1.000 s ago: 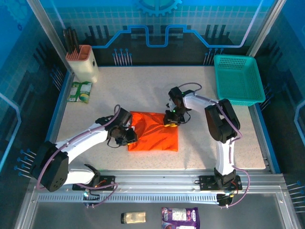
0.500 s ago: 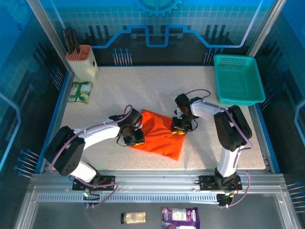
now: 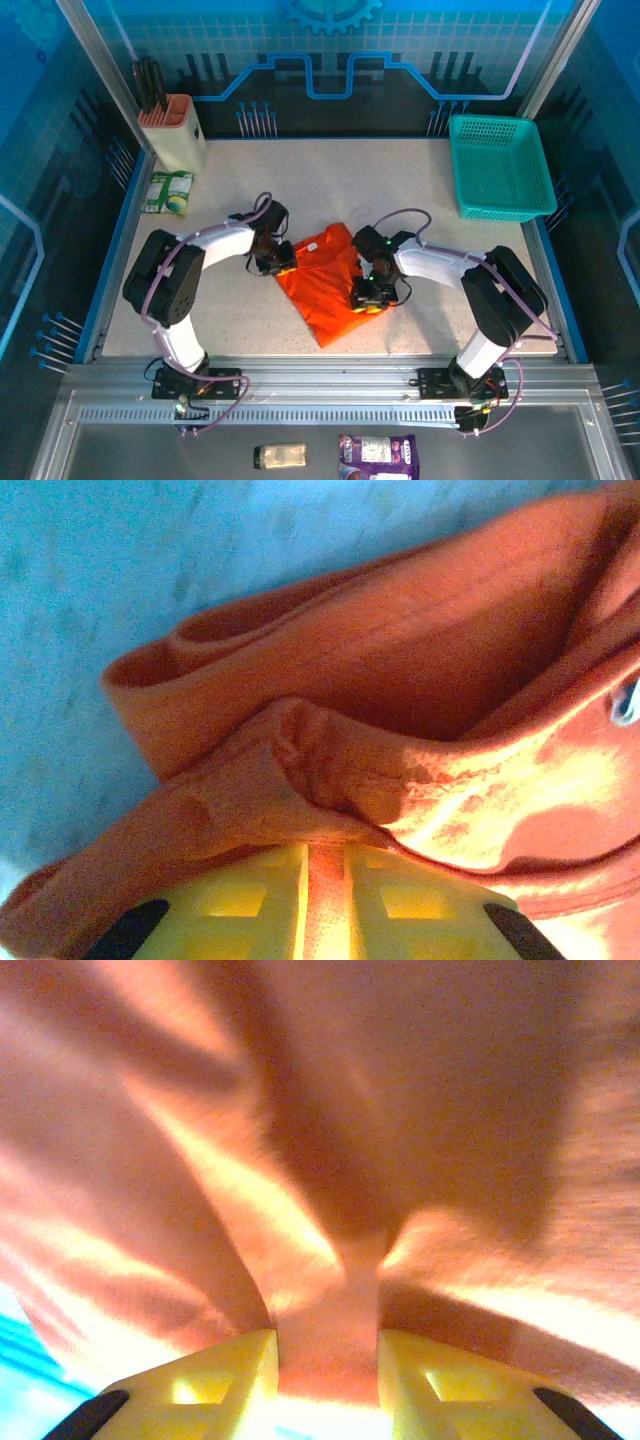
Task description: Fold the inside-out t-shirt
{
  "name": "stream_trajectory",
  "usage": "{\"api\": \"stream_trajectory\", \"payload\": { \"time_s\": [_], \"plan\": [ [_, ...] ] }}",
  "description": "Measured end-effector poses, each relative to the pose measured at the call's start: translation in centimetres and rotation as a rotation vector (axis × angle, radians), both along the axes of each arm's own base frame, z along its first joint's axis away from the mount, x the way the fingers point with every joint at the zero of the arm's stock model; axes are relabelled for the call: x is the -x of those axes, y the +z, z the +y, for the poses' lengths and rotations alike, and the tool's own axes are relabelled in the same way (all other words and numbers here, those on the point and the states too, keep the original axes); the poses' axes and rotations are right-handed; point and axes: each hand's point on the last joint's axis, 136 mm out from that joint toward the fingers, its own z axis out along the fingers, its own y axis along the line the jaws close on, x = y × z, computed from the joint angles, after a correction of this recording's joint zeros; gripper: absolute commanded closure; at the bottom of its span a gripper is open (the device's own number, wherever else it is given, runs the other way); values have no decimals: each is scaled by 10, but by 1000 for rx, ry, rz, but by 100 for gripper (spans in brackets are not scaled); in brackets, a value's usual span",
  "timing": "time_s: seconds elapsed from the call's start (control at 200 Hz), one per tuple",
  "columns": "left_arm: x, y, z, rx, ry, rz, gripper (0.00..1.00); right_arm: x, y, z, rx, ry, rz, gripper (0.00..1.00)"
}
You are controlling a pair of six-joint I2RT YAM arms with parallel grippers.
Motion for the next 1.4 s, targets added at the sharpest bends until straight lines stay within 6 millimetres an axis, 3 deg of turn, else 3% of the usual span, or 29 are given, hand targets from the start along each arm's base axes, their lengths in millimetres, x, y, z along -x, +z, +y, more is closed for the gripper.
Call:
{"api": "stream_trajectory", "payload": {
  "time_s": [0.215,0.31,0.385,0.48,0.56,0.66,0.75,0.876,1.021,1.161,1.396],
  "plan": [
    [-44,10,-19,24,-95,-80,82,14,10,45,-109,17,-8,67],
    [-54,18,-26,50,-129,-114,80,3,22,55,-152,9,-30,66],
    [-58,24,-28,62,-147,-134,78,-19,37,58,-193,-10,-79,65],
    [-60,28,-26,71,-143,-146,76,-60,61,46,-241,-54,-171,65],
    [-61,40,-19,85,-127,-175,74,-101,76,19,-252,-104,-262,65],
    [-57,56,-5,103,-97,-212,72,-135,83,-17,-232,-143,-336,66],
    [-53,63,8,121,-66,-231,70,-159,81,-43,-217,-161,-363,66],
    [-46,51,22,130,-30,-201,66,-186,65,-57,-225,-139,-344,66],
    [-37,37,29,146,6,-149,62,-199,45,-51,-246,-80,-311,64],
    [-41,34,25,180,18,-151,57,-208,34,-43,-285,-53,-287,58],
    [-46,26,21,206,19,-144,54,-215,23,-29,-358,-31,-245,58]
  ]
}}
